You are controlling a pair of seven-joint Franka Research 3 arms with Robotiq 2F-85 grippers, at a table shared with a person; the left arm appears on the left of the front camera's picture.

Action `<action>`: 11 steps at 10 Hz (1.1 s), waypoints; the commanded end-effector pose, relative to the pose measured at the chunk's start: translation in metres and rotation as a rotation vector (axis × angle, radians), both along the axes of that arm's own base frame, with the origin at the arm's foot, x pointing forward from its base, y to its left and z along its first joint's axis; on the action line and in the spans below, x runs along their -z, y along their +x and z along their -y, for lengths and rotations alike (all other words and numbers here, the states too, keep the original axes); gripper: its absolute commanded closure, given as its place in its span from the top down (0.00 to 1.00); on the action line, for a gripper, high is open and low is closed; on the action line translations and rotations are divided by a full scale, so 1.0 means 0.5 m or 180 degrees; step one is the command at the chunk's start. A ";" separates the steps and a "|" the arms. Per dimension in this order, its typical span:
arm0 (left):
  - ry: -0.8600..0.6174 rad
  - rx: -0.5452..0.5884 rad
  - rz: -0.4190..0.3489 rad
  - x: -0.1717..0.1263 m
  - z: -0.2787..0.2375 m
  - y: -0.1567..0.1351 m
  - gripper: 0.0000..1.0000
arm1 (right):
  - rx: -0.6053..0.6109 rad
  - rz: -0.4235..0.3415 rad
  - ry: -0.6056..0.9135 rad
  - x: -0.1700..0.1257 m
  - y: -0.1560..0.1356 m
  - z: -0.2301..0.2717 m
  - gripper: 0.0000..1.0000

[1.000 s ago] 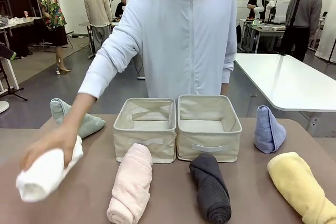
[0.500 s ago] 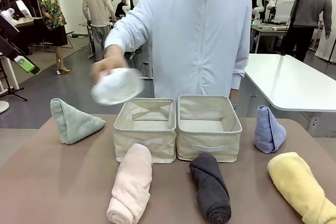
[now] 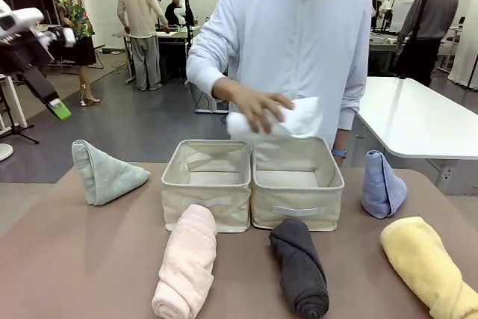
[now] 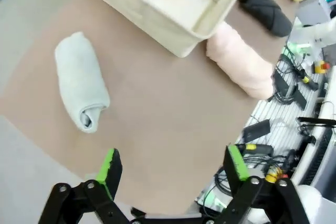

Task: Sort the towels based on their folding style.
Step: Pick up one triangle-folded towel and place it in the left Fabric basket.

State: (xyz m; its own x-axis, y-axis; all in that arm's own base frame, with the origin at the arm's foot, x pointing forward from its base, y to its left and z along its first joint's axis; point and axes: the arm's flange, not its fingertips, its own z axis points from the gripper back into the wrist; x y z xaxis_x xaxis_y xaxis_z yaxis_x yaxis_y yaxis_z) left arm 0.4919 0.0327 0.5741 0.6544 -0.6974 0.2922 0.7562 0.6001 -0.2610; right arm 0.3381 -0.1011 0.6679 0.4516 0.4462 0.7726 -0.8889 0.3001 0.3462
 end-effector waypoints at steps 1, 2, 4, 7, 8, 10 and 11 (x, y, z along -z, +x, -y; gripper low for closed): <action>0.0461 -0.0155 -0.0189 0.052 0.045 0.036 1.00 | -0.0039 0.0047 0.0075 -0.004 0.003 0.001 1.00; 0.0677 -0.0222 -0.0196 0.078 0.061 0.048 1.00 | -0.0039 0.0047 0.0075 -0.004 0.003 0.001 1.00; 0.1112 -0.0492 0.0145 0.120 0.074 0.071 1.00 | -0.0039 0.0047 0.0075 -0.004 0.003 0.001 1.00; 0.1340 -0.0603 0.0338 0.158 0.076 0.090 1.00 | -0.0039 0.0047 0.0075 -0.004 0.003 0.001 1.00; 0.1386 -0.0615 0.0400 0.169 0.074 0.098 1.00 | -0.0039 0.0047 0.0075 -0.004 0.003 0.001 1.00; 0.1343 -0.0636 0.0496 0.189 0.072 0.106 1.00 | -0.0039 0.0047 0.0075 -0.004 0.003 0.001 1.00; 0.1389 -0.0675 0.0589 0.202 0.070 0.110 1.00 | -0.0039 0.0047 0.0075 -0.004 0.003 0.001 1.00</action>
State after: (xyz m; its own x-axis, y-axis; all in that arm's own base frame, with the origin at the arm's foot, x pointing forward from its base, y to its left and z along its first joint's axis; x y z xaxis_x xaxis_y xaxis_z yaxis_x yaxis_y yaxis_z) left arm 0.5466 -0.0003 0.4810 0.7461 -0.6555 0.1169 0.6429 0.7549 0.1293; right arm 0.3381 -0.1012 0.6680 0.4511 0.4466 0.7727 -0.8891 0.2996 0.3459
